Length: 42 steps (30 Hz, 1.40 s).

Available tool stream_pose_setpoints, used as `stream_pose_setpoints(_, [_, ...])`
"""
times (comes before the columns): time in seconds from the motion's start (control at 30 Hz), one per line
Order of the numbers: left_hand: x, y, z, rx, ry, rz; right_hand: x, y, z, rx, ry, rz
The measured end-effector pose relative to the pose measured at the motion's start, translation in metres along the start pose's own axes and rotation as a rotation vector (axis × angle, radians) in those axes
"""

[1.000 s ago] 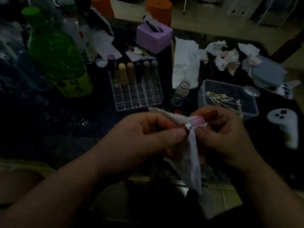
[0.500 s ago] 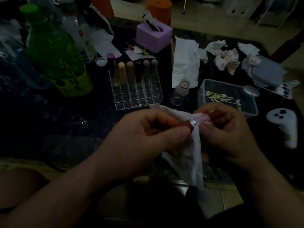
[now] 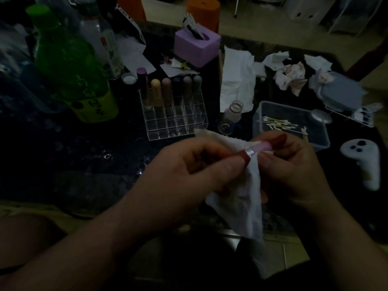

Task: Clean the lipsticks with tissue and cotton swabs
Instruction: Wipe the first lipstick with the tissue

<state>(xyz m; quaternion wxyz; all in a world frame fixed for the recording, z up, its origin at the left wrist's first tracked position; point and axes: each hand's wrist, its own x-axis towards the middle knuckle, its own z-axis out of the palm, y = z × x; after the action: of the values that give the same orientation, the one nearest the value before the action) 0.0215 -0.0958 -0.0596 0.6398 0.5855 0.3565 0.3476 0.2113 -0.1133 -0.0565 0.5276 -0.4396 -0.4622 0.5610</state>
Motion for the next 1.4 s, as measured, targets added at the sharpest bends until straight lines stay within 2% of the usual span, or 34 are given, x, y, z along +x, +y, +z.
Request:
stream_pose_setpoints(0.07, [0.002,0.002,-0.004,-0.12,-0.096,-0.193,0.0,0.001,-0.001,-0.001,0.002,0.007])
stream_pose_setpoints(0.1, [0.003,0.001,-0.004,-0.135,-0.105,-0.214,0.0,0.002,-0.001,0.001,-0.006,0.006])
stream_pose_setpoints(0.17, [0.002,0.0,0.001,-0.083,-0.03,-0.127,0.0,0.002,0.0,0.006,-0.013,0.001])
stream_pose_setpoints(0.27, [-0.004,0.0,0.007,0.225,0.193,0.106,0.0,0.004,0.0,0.036,0.02,0.01])
stream_pose_setpoints(0.33, [-0.007,0.0,0.009,0.3,0.219,0.158,0.001,0.004,0.001,0.045,0.016,0.01])
stream_pose_setpoints(0.47, [-0.001,0.006,0.001,0.012,0.027,-0.077,0.001,0.003,0.002,0.048,0.026,0.025])
stream_pose_setpoints(0.53, [0.001,0.005,-0.003,-0.007,-0.023,-0.089,0.001,0.003,0.002,0.048,0.012,0.029])
stream_pose_setpoints(0.63, [-0.002,0.002,0.001,0.14,0.12,0.034,0.001,0.002,0.005,0.038,0.03,0.036])
stream_pose_setpoints(0.73, [-0.006,0.0,0.007,0.448,0.259,0.308,0.0,0.001,0.007,0.094,0.06,0.073])
stream_pose_setpoints(0.8, [-0.007,-0.002,0.009,0.474,0.286,0.395,0.0,0.0,0.009,0.078,0.06,0.069])
stream_pose_setpoints(1.0, [-0.006,0.003,0.007,0.147,0.162,0.092,0.001,-0.001,0.011,0.096,0.088,0.08])
stream_pose_setpoints(1.13, [-0.001,0.002,0.008,0.023,0.068,-0.059,0.003,-0.001,0.011,0.084,0.114,0.102])
stream_pose_setpoints(1.23, [0.0,0.002,0.012,-0.199,0.004,-0.225,0.002,-0.003,0.011,0.118,0.126,0.118])
stream_pose_setpoints(1.33, [0.0,0.0,0.011,-0.296,-0.029,-0.265,0.002,-0.004,0.012,0.12,0.128,0.114])
stream_pose_setpoints(1.4, [0.0,-0.001,0.009,-0.222,0.011,-0.185,0.002,-0.004,0.012,0.099,0.124,0.105])
